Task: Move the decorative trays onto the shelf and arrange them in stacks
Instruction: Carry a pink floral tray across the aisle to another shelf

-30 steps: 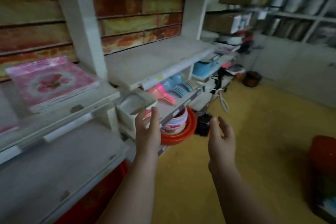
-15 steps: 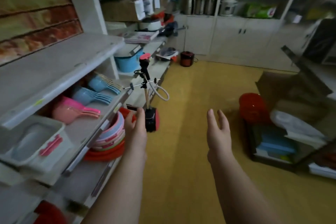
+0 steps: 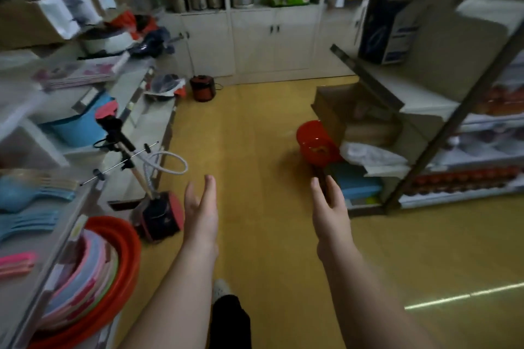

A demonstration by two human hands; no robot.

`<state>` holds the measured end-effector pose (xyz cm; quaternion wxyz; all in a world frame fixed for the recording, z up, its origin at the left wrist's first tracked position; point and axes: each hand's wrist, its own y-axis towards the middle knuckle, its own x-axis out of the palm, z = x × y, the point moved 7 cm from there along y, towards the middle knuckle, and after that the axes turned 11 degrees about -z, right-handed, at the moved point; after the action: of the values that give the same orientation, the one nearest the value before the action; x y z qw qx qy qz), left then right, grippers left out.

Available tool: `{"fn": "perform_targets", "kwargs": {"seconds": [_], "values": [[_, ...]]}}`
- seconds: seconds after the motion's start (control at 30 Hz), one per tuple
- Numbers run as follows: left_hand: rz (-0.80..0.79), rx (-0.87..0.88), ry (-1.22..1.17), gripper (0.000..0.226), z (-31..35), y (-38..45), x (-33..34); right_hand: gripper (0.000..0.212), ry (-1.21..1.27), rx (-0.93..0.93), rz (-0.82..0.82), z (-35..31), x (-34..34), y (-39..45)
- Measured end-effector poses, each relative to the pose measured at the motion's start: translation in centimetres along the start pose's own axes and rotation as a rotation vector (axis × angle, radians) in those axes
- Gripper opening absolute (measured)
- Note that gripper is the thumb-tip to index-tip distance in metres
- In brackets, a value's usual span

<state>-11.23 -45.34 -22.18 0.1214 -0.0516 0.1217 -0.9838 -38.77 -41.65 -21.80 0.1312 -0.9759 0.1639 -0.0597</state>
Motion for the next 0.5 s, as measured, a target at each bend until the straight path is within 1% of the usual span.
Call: {"fn": "perform_targets", "kwargs": {"seconds": [0.07, 0.1, 0.2, 0.27, 0.33, 0.43, 0.5], "values": [[-0.052, -0.018, 0.003, 0.080, 0.0, 3.4, 2.6, 0.071, 0.014, -0.027, 0.065, -1.1, -0.7, 2.4], [-0.090, -0.036, -0.010, 0.083, 0.0, 5.2, 3.8, 0.070, 0.020, -0.039, 0.090, -1.6, -0.7, 3.6], [-0.197, -0.072, -0.069, 0.106, 1.0, 11.1, 6.3, 0.069, 0.003, -0.066, 0.136, -3.1, 1.1, 7.7], [-0.235, -0.086, -0.084, 0.116, 2.4, 15.5, 6.9, 0.070, -0.026, -0.060, 0.150, -4.3, 3.6, 10.7], [-0.271, -0.062, -0.100, 0.114, 4.5, 19.8, 7.1, 0.073, -0.059, -0.048, 0.143, -5.6, 6.8, 13.8], [-0.278, -0.028, -0.105, 0.098, 7.2, 26.2, 6.4, 0.078, -0.145, -0.029, 0.119, -7.3, 11.9, 18.9], [-0.282, -0.026, -0.098, 0.097, 8.7, 30.2, 5.8, 0.079, -0.187, -0.032, 0.121, -8.5, 15.3, 22.3]]}}
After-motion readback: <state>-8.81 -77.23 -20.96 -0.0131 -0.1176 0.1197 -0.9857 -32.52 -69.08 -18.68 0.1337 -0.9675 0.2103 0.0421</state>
